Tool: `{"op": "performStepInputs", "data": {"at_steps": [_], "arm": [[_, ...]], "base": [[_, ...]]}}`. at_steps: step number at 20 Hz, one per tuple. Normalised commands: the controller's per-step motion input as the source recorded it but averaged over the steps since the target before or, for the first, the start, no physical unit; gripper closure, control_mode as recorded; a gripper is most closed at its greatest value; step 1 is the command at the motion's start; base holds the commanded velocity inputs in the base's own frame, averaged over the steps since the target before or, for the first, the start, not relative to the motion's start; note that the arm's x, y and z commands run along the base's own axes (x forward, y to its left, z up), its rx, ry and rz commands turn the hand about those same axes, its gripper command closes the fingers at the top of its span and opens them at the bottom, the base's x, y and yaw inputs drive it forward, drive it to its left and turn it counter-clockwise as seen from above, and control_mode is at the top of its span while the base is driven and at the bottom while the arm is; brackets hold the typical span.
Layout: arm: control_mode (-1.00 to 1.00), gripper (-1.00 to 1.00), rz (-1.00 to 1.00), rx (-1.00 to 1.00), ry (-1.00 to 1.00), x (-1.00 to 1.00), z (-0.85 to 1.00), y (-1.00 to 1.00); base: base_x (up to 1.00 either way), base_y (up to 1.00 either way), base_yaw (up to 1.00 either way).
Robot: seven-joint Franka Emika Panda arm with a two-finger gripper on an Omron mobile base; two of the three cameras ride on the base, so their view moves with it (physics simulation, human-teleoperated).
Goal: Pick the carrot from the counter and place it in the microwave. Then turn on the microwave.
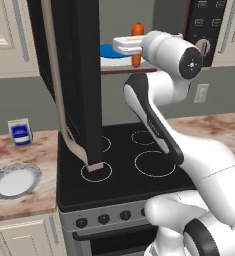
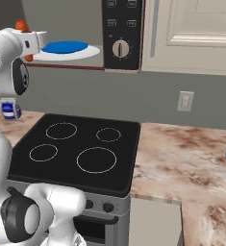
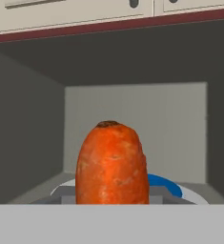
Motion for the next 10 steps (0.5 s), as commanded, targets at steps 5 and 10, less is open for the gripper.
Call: {"op": "performStepInputs", "data": {"at_steps": [5,10], "arm": [[-1.0,1.0,0.0,0.0,0.0,0.47,0.0,-0.24],[-1.0,1.0,0.0,0.0,0.0,0.47,0.0,-0.12]], "base": [[0.0,0.0,0.0],[0.0,0.0,0.0]]}}
